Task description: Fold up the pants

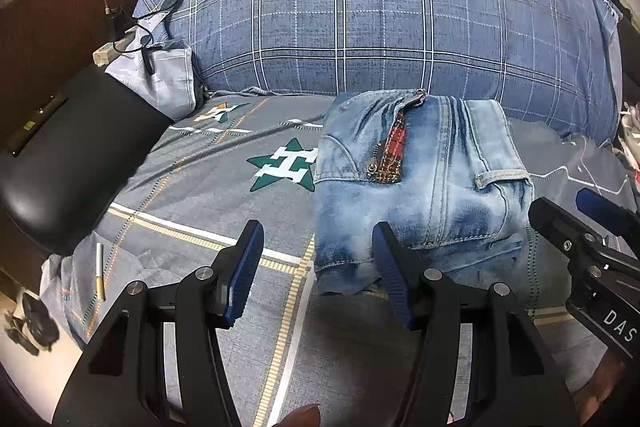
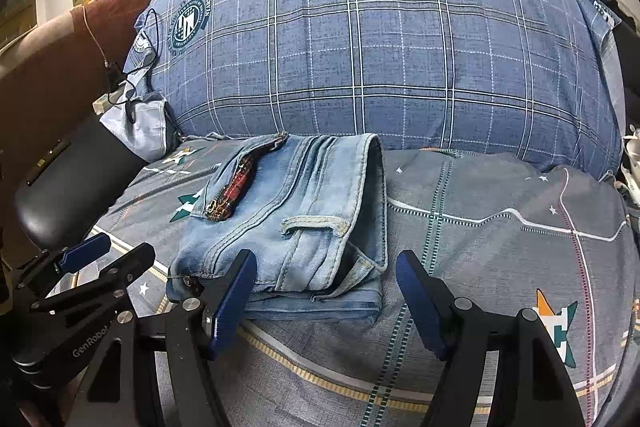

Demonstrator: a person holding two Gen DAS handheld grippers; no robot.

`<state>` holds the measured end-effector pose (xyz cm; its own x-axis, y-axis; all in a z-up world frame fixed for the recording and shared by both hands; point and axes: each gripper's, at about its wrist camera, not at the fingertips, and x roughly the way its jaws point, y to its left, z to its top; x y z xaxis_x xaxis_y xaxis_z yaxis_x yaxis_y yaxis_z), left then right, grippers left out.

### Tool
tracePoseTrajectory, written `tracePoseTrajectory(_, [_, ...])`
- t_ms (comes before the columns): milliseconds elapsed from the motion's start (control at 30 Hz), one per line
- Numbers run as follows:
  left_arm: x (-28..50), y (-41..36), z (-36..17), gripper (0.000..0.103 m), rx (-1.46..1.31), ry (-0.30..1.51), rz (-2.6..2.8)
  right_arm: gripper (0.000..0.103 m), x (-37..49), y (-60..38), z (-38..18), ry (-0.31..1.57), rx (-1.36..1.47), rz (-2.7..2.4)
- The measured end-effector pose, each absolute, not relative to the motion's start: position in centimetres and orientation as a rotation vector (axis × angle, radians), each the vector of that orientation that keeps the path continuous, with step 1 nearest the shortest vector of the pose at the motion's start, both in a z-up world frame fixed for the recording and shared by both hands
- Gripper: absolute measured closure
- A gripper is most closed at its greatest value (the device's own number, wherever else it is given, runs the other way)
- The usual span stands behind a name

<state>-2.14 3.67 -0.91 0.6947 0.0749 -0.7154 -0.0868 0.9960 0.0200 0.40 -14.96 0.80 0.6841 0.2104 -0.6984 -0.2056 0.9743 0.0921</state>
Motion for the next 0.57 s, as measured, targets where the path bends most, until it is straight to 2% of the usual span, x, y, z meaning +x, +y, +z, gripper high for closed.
tracePoseTrajectory(567, [-2.38, 3.58, -0.68, 0.046, 0.002, 0.774, 0.094, 0.032, 0.09, -14.33, 0.86, 0.778, -0.023, 0.22])
